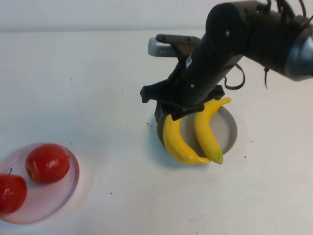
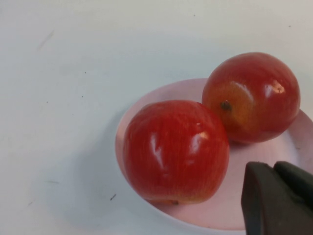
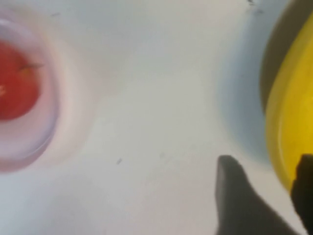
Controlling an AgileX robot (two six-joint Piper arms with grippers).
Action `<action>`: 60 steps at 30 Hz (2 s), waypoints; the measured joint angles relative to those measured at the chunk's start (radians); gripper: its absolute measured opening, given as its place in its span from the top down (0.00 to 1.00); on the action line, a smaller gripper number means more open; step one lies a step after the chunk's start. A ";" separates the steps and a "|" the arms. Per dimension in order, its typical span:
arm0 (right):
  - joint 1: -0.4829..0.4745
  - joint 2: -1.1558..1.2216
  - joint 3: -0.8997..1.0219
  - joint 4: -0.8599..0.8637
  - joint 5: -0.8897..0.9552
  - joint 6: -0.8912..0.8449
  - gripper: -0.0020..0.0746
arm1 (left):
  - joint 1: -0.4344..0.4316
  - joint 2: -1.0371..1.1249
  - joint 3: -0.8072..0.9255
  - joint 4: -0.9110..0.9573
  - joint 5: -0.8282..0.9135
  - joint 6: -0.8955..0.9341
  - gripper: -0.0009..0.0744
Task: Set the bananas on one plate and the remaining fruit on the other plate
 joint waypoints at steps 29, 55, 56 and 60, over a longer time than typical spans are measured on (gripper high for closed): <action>0.073 -0.928 0.715 -0.240 0.137 -0.183 0.99 | 0.000 0.000 0.000 0.000 0.000 0.000 0.98; -0.566 -1.892 1.795 -0.174 -0.929 -0.206 0.99 | 0.000 0.000 0.000 0.000 0.000 0.000 0.98; -0.568 -1.912 1.795 -0.172 -0.909 -0.209 0.99 | 0.000 0.000 0.000 0.000 0.000 0.000 0.98; -0.570 -1.928 1.795 -0.170 -0.822 -0.213 0.99 | 0.000 0.000 0.000 0.000 0.001 0.000 0.98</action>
